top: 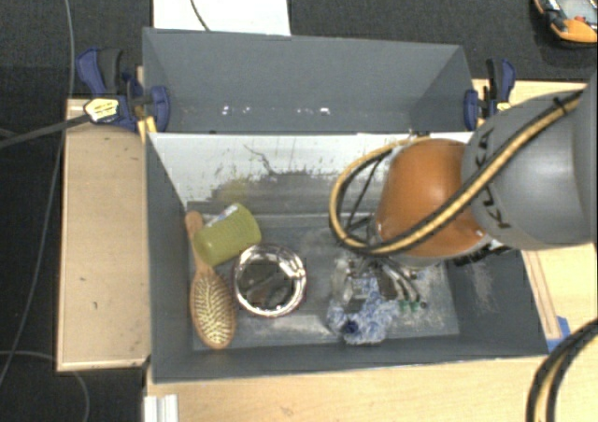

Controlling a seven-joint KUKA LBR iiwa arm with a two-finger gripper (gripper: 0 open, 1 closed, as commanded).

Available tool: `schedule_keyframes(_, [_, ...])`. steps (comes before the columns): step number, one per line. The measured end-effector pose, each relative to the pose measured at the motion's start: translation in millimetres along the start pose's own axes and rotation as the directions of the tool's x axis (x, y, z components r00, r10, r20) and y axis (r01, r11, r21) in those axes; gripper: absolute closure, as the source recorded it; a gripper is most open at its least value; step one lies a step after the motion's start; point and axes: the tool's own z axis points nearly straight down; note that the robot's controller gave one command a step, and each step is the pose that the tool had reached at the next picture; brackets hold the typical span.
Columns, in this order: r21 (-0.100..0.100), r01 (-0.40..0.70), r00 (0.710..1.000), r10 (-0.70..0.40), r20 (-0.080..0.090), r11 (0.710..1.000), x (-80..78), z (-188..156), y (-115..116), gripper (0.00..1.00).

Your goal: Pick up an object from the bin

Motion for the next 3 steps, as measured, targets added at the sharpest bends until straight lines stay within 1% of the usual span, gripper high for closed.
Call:
schedule_keyframes(1, [-0.002, 0.004, 1.0, -0.004, 0.001, 1.0, -17.7, -3.3, 39.1, 1.0])
schedule_keyframes(2, [-0.003, 0.339, 0.941, -0.339, -0.006, 0.941, 9.3, 48.6, 27.8, 0.0])
schedule_keyframes(3, [-0.002, 0.345, 0.939, -0.345, -0.002, 0.939, 8.7, 48.7, 27.6, 0.0])
